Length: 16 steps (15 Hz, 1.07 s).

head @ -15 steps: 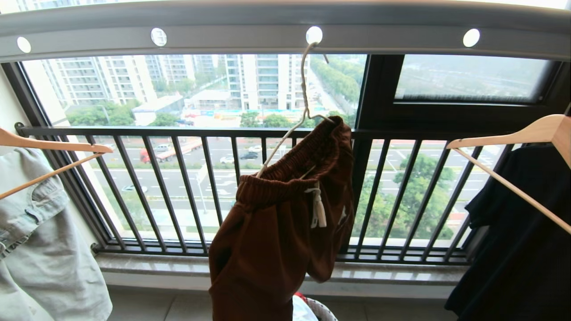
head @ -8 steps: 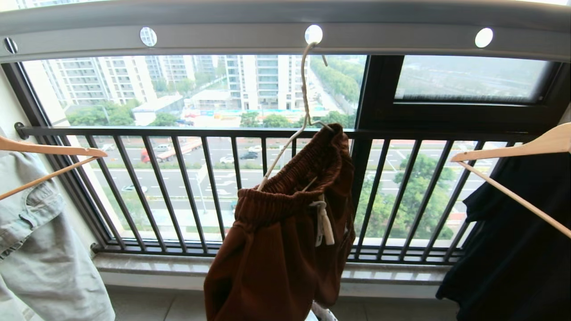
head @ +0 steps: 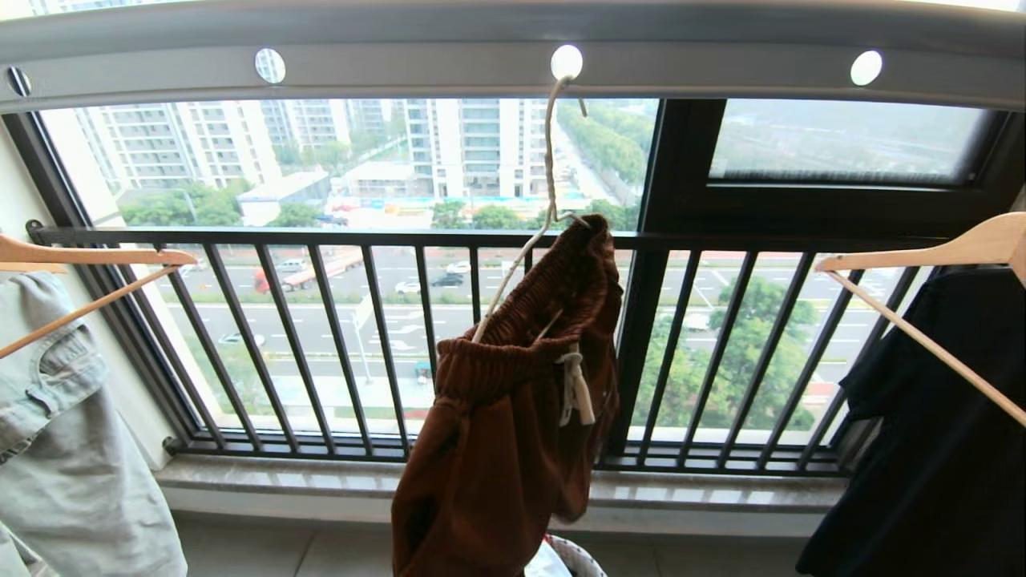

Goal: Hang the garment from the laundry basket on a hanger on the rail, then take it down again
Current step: Take the clothes off the clothes rack

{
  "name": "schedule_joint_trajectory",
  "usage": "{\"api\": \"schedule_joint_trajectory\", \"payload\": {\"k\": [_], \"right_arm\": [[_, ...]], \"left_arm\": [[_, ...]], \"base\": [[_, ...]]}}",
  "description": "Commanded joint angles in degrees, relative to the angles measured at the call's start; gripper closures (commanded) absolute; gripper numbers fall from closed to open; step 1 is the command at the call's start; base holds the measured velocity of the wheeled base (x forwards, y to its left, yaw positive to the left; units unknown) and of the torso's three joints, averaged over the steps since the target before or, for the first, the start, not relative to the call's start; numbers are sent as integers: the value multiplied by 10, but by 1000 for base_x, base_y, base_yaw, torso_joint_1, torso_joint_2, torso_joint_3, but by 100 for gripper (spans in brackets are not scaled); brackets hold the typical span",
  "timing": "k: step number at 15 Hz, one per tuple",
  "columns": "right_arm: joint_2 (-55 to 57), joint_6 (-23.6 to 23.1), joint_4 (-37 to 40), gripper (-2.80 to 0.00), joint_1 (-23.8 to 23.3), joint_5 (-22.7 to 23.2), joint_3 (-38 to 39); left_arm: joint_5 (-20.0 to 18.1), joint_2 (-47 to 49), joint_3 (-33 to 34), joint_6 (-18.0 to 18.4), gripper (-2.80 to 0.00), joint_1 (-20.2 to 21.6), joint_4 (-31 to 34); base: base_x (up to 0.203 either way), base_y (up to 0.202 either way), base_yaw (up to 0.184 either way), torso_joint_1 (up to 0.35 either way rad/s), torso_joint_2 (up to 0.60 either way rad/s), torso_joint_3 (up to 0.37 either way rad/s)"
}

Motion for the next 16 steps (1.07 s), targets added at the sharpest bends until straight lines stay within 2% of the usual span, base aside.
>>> {"api": "schedule_joint_trajectory", "payload": {"k": [1,16], "right_arm": [[1,-1,1,0,0,0,0],[1,-1,1,0,0,0,0]], "left_arm": [[1,0,1,0,0,0,0],[0,0,0,0,0,0,0]], "base": [[0,0,0,0,0,0],[0,0,0,0,0,0]]}}
